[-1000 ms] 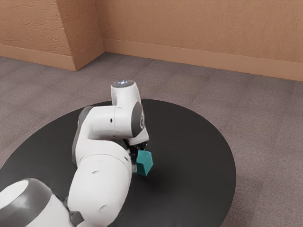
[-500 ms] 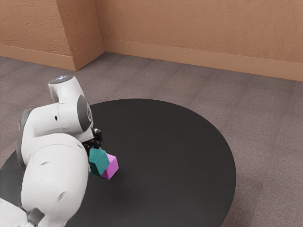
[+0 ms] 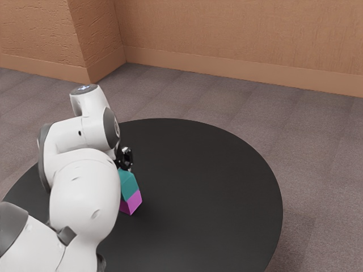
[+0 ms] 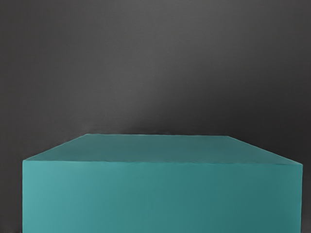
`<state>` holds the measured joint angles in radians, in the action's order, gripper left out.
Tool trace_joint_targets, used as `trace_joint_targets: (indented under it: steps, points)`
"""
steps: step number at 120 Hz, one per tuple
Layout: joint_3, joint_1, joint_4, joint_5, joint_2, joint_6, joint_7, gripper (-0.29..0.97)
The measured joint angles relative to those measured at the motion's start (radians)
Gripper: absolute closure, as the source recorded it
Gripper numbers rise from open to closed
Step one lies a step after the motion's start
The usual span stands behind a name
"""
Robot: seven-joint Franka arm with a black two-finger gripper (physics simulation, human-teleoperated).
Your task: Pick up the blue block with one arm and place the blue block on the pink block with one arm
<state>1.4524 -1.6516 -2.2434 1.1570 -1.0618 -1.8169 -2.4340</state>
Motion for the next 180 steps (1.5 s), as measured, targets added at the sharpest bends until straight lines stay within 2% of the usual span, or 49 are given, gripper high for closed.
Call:
trace_joint_targets:
  steps: [58, 72, 124, 180]
  points:
    - [0.046, -0.056, 0.039, -0.002, -0.013, -0.011, 0.074, 0.29]
    - [0.058, -0.062, 0.055, -0.027, -0.015, -0.014, 0.104, 0.29]
    - [0.061, -0.073, 0.057, -0.051, -0.015, -0.02, 0.183, 0.29]
    - [0.083, -0.132, 0.106, -0.053, 0.0, -0.02, 0.223, 0.29]
